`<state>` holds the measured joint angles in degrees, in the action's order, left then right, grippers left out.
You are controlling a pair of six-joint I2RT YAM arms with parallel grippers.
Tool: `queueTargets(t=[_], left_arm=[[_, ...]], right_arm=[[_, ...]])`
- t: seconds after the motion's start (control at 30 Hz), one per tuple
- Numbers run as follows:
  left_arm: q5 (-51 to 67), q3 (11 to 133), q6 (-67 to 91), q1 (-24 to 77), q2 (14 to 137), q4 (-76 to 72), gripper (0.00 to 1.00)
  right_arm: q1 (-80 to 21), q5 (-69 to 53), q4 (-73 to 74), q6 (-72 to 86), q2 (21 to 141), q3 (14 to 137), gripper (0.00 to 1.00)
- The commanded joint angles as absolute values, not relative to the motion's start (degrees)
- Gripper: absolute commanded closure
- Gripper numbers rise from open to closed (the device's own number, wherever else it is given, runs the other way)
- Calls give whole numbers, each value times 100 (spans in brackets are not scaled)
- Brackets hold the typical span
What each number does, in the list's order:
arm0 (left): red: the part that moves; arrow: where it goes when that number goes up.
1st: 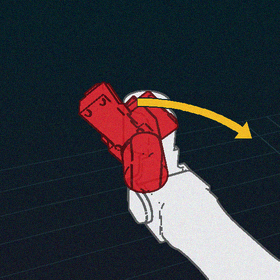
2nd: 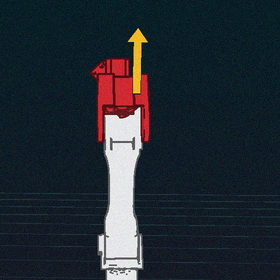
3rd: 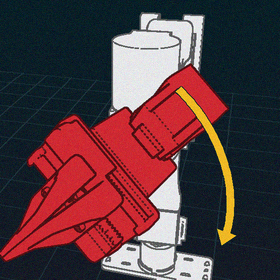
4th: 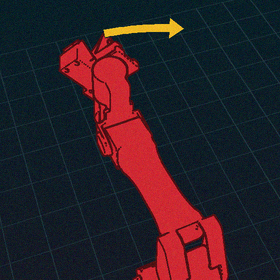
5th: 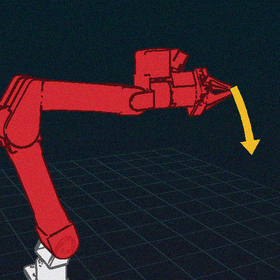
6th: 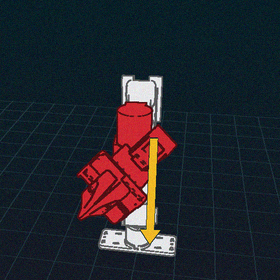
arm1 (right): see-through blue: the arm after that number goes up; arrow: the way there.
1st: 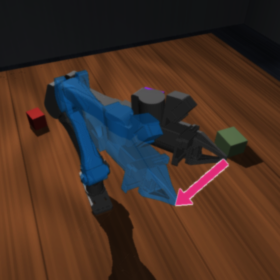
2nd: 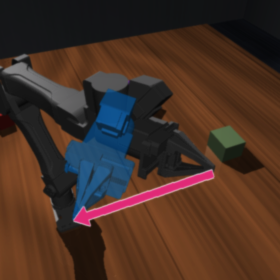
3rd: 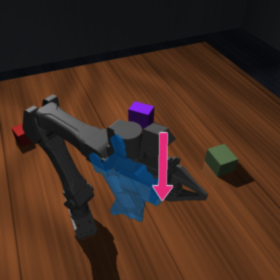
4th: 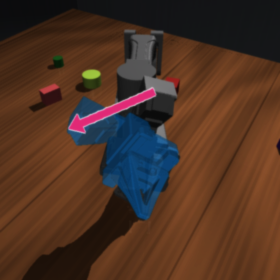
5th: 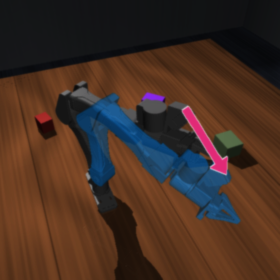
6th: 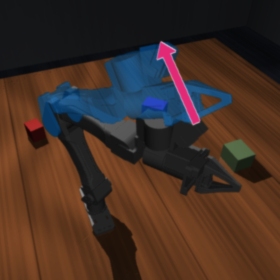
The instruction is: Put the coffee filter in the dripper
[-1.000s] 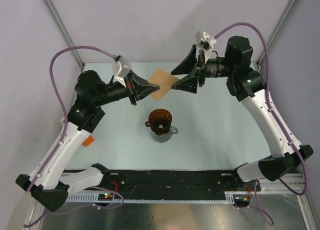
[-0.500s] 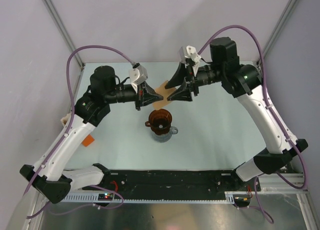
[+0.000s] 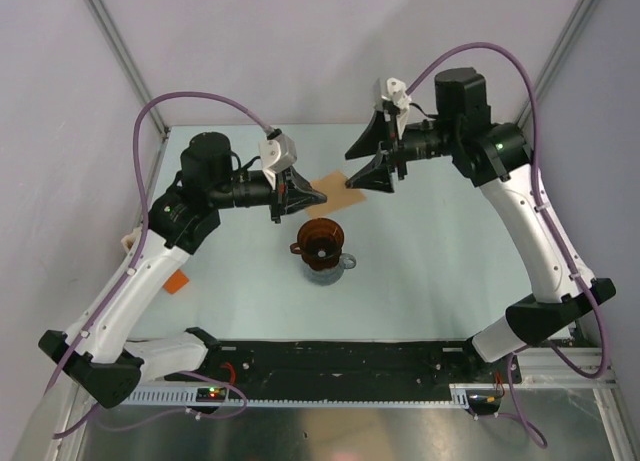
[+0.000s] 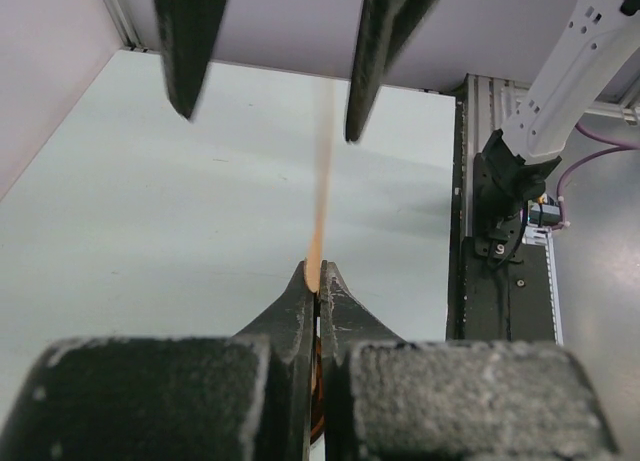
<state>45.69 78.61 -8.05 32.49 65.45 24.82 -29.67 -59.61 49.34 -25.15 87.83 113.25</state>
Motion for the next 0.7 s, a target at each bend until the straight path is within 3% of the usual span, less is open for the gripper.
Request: queueTargets(t=[0.0, 0.13, 0.2, 0.4, 0.57, 0.67], left_arm=[[4728, 8017, -981, 3259, 6467, 2528, 100], [4793, 8126, -1021, 3260, 6572, 2605, 100], [4769, 8166, -1031, 3261, 6598, 2651, 100], [4684, 8218, -1010, 3252, 6637, 2731, 100], [4622, 8351, -933, 3260, 6697, 2727, 100], [4588, 8405, -912, 3260, 6697, 2729, 100]], right_arm=[[-2785, -5943, 4889, -2426, 8533, 11570, 29], [-3032, -5827, 4964, -2552, 8667, 11658, 22], [-3153, -5865, 5016, -2607, 8745, 11732, 26], [-3356, -5983, 4894, -2644, 8833, 11731, 58], [-3504, -6013, 4937, -2710, 8962, 11764, 71], [-3525, -6023, 5060, -2763, 9045, 11762, 89]])
